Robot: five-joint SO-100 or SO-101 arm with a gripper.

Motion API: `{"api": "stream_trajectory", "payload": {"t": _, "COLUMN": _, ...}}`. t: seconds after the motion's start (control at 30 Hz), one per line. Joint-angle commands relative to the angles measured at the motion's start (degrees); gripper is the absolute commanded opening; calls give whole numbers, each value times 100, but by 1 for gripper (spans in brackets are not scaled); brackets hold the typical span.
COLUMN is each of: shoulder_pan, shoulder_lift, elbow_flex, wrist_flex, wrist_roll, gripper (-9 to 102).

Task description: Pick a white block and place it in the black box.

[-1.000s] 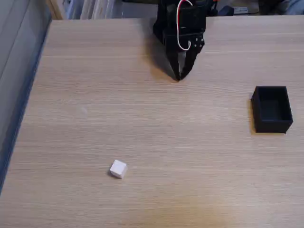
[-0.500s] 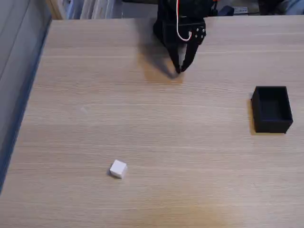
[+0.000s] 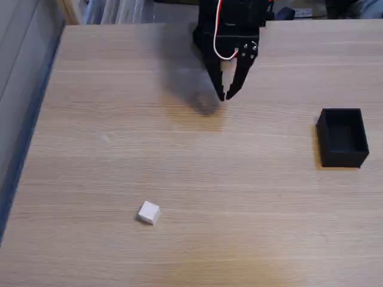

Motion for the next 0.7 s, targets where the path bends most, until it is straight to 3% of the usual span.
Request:
{"api": "stream_trajectory", "payload": {"t": 0.0, "shoulder_pan": 352, "shoulder_lift": -545, "elbow_flex": -510, "wrist_flex": -220, "wrist_roll": 9, "gripper": 3}}
{"api": "stream_trajectory", "payload": {"t": 0.33, "shoulder_pan": 1143, "shoulder_lift": -1556, "elbow_flex": -1011, "wrist_flex": -668, "wrist_roll": 360, "gripper": 25}}
{"api": "stream_trajectory", "payload": {"t": 0.67, "shoulder_pan": 1450, "shoulder_lift": -2821, "elbow_flex": -1591, "wrist_flex": -1195, "wrist_roll": 246, "gripper": 26}}
